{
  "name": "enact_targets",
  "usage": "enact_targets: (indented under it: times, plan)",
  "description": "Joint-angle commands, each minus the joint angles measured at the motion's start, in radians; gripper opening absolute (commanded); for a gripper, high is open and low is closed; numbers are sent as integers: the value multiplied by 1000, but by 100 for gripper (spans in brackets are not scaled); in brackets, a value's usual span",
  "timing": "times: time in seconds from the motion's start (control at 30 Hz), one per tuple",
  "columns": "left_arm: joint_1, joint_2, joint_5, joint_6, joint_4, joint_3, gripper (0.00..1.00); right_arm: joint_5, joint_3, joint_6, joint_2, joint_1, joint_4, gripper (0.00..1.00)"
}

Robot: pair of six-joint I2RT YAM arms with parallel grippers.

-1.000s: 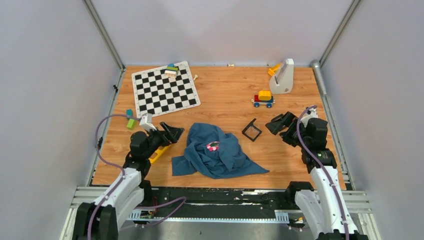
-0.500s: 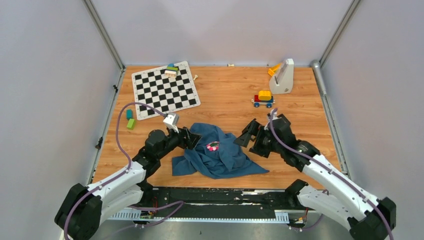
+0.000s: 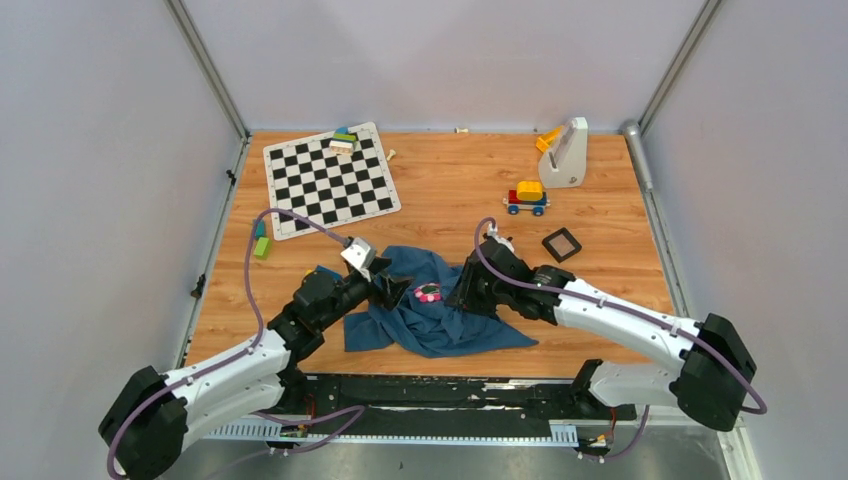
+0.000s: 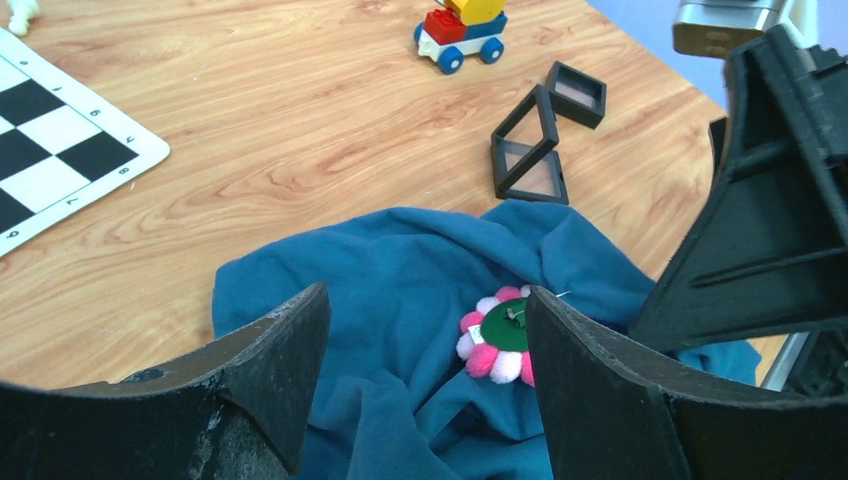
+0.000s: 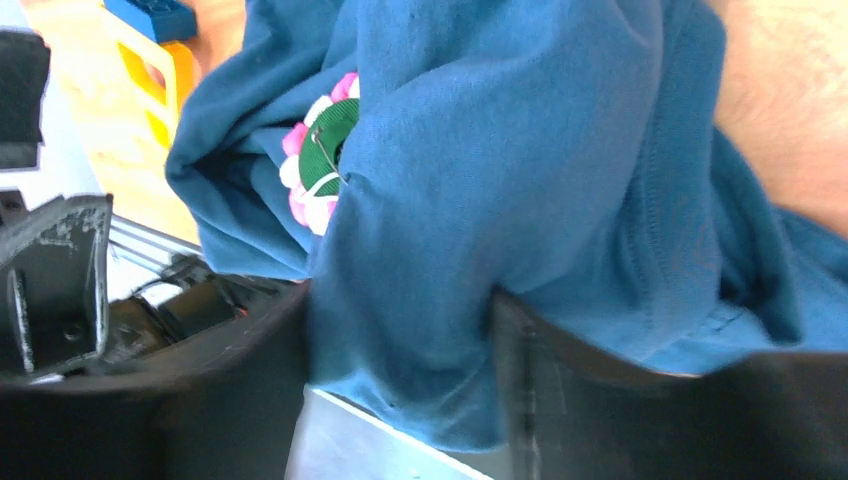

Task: Remove the brooch from the garment

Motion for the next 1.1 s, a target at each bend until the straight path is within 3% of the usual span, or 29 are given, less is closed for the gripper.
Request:
enact_targets:
  times: [0.0,0.03,0.07,0.33,0.67,0.77,0.8,0.93,1.07]
  plan:
    - [-71,51,15,119,83,3,77,-43,-63,-56,-89,6,116,10]
    - [-84,75,12,129,85,8,77,-63,-89,-76,-115,6,145,1]
    - [-107,88,13,145,85,19,77,-77,-112,-96,-145,6,175,0]
    - [-179,139,29,176,69,57,77,-125,-197,-213,-355,6,266,0]
    - [-196,-49,64,252,86,-23,77,-172,-142,-277,-325,6,218,0]
    - [-195,-66,-12,112,-10,15,80,-156,-150,-284,-329,6,215,0]
    - [-195,-75,-71,63,-116,38,82,-153,-155,-285,-330,6,214,0]
    - [-195,-99,-105,-272,-397,172,84,-141,-182,-287,-334,6,219,0]
    - [-195,-113,-95,-659,-452,153,81,-136,-226,-283,-344,6,254,0]
